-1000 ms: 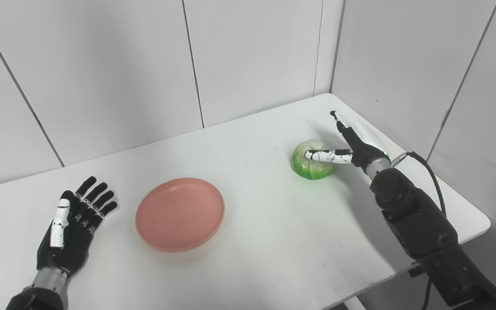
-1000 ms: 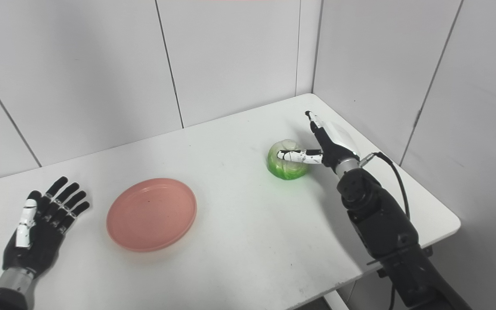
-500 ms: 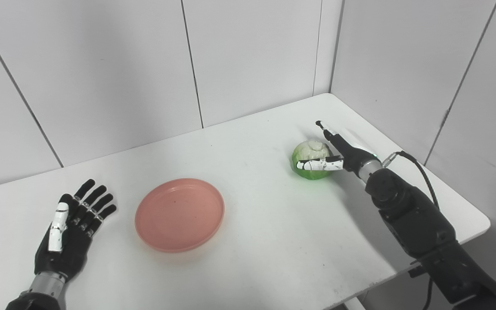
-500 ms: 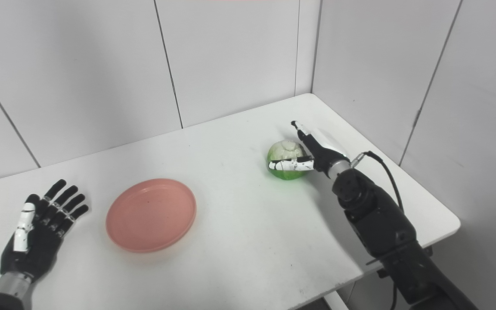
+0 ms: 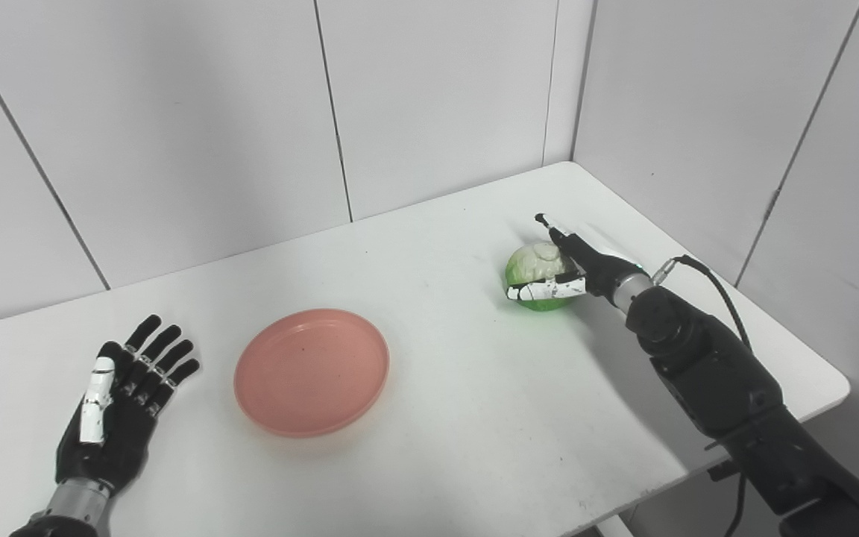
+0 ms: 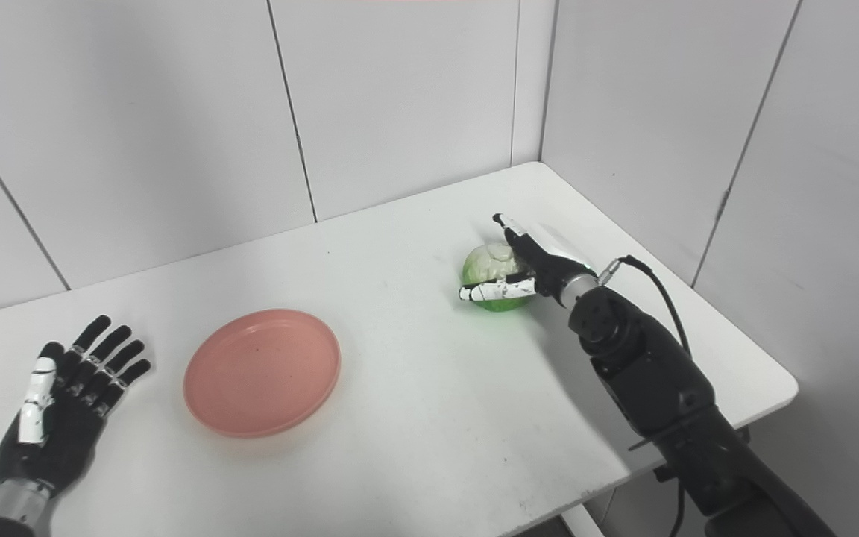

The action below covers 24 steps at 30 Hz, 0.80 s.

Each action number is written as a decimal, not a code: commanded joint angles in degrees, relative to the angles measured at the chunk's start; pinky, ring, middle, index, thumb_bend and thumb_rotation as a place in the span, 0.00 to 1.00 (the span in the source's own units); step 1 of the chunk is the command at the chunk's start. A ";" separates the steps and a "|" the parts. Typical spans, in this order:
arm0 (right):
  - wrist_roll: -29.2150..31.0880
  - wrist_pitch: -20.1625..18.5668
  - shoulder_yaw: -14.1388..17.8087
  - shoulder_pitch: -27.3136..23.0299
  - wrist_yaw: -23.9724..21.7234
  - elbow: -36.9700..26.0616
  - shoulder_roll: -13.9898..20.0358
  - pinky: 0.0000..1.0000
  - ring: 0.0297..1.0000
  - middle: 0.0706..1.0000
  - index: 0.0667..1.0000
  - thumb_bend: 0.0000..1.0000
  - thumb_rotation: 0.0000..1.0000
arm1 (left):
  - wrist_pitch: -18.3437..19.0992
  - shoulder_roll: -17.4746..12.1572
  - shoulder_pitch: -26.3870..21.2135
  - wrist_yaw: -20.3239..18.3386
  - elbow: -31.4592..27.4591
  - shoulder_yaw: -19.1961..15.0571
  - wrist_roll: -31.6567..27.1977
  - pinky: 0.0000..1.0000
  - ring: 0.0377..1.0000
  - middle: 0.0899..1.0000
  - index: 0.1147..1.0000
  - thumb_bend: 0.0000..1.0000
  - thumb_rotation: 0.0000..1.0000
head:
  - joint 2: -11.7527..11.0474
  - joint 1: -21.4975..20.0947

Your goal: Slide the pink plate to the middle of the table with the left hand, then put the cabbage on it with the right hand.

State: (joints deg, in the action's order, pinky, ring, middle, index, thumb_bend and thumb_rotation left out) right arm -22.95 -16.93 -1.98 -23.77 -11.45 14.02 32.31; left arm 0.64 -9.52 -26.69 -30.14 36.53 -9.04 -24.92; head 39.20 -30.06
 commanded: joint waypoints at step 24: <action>0.59 -0.15 0.19 -3.37 3.77 3.49 -0.16 0.57 0.59 0.61 0.65 0.93 0.02 | 4.52 -0.18 6.38 1.96 -1.75 0.34 0.68 0.82 0.85 0.85 0.85 0.55 0.82 | 0.94 0.55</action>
State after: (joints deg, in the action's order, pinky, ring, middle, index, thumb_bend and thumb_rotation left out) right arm -22.83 -17.26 -1.81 -25.51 -7.69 17.67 31.67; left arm 2.28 -9.58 -24.48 -29.34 32.54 -8.87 -24.93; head 40.08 -29.53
